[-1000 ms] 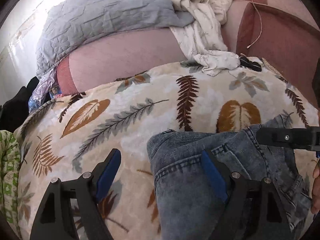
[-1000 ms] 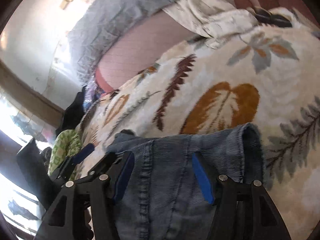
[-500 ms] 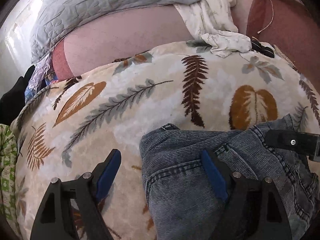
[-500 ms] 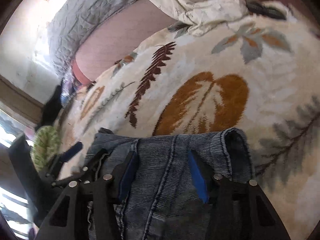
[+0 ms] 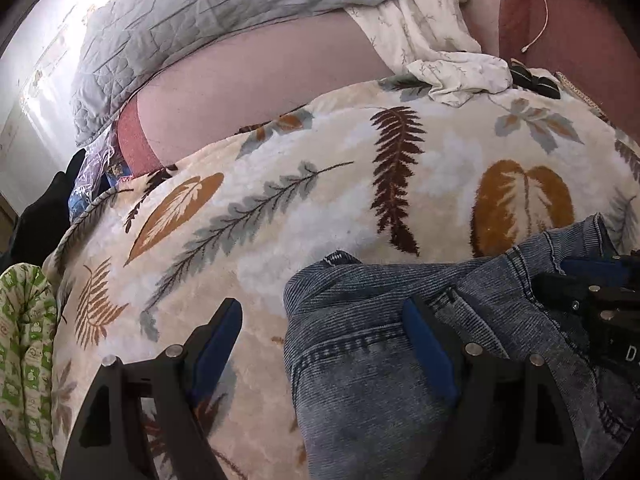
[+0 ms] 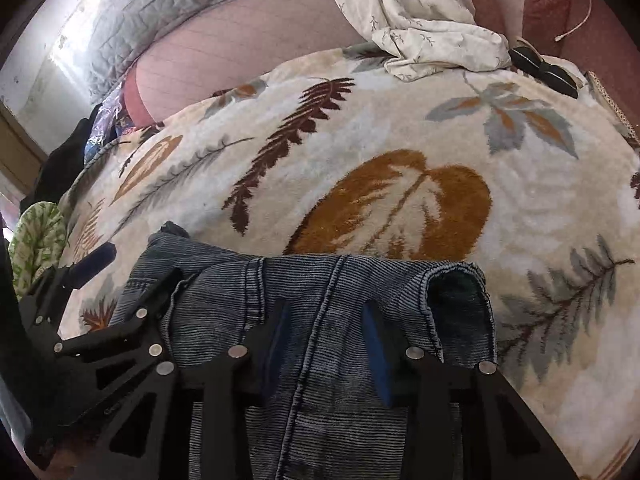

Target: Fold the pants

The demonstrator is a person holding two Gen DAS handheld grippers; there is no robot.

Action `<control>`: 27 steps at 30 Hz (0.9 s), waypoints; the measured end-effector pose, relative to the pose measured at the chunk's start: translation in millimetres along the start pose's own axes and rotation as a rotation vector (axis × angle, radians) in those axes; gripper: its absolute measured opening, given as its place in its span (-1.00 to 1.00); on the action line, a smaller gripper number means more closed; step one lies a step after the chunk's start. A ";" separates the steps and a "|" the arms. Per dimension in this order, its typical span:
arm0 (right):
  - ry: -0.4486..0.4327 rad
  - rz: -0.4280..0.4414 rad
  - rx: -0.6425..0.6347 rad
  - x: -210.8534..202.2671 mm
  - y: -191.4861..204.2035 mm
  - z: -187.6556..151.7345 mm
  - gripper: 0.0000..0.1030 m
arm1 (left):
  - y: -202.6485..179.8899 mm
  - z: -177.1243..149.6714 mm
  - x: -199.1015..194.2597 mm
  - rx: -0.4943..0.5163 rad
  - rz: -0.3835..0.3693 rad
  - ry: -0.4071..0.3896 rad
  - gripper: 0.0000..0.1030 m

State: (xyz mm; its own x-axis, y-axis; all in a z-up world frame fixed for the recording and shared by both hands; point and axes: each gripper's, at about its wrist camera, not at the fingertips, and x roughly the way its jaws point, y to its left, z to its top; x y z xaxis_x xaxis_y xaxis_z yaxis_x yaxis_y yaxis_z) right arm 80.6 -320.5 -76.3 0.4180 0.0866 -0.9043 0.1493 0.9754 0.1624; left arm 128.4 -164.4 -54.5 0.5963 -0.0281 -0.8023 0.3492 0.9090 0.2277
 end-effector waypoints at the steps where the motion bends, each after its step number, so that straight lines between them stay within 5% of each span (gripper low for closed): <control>1: 0.000 0.004 0.005 0.3 -1.0 -0.2 -0.23 | 1.9 0.3 2.0 -0.014 -0.009 0.008 0.65; 10: -0.063 0.086 0.000 -39.3 -2.0 -10.0 -0.18 | 14.0 -14.4 -34.4 -0.085 0.007 -0.076 0.66; 18: -0.165 0.092 -0.070 -92.6 15.5 -36.7 -0.09 | 34.3 -48.5 -104.4 -0.077 0.075 -0.182 0.66; 27: -0.189 0.057 -0.066 -115.1 27.6 -78.4 0.09 | 51.6 -80.8 -140.9 -0.134 0.060 -0.181 0.66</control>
State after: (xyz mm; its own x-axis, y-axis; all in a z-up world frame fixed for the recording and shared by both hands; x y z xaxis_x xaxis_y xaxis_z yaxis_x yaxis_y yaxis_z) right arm -33.6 -287.7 1.3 0.5859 0.1089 -0.8030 0.0640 0.9816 0.1798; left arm 4.0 -80.0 25.7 0.7372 -0.0360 -0.6747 0.2177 0.9580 0.1867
